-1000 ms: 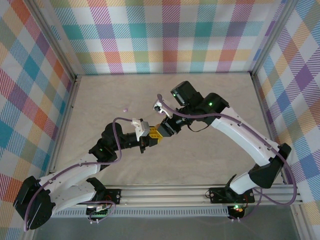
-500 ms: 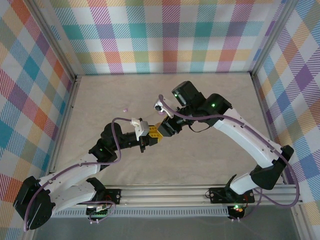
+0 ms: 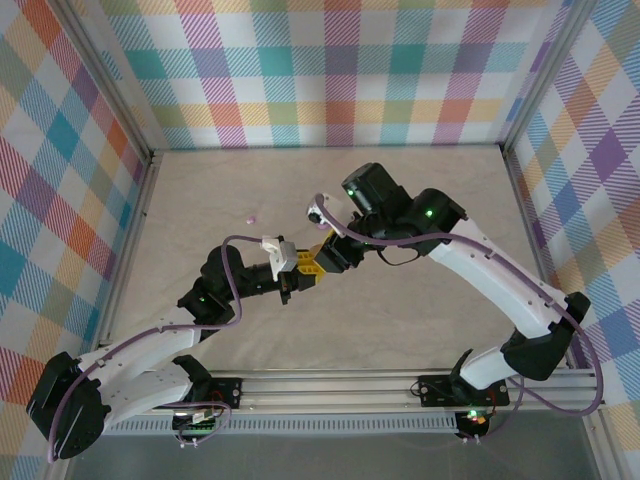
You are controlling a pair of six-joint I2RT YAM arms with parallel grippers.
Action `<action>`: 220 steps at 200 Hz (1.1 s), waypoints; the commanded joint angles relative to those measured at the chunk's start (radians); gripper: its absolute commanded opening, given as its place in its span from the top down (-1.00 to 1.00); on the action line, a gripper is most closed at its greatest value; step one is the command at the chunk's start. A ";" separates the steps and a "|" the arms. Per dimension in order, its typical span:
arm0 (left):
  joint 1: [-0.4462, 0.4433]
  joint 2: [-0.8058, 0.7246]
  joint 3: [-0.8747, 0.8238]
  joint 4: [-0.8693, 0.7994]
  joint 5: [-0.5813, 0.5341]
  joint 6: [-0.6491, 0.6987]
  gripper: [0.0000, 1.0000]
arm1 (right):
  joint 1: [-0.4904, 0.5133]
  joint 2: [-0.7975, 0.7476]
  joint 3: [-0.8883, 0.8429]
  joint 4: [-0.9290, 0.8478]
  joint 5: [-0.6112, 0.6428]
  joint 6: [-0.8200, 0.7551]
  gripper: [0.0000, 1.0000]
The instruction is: Insert wireless bluetooth earbuds into charging case
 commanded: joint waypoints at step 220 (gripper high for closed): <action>-0.013 -0.006 0.000 0.035 0.063 0.018 1.00 | 0.008 -0.057 0.028 -0.032 -0.120 -0.209 0.78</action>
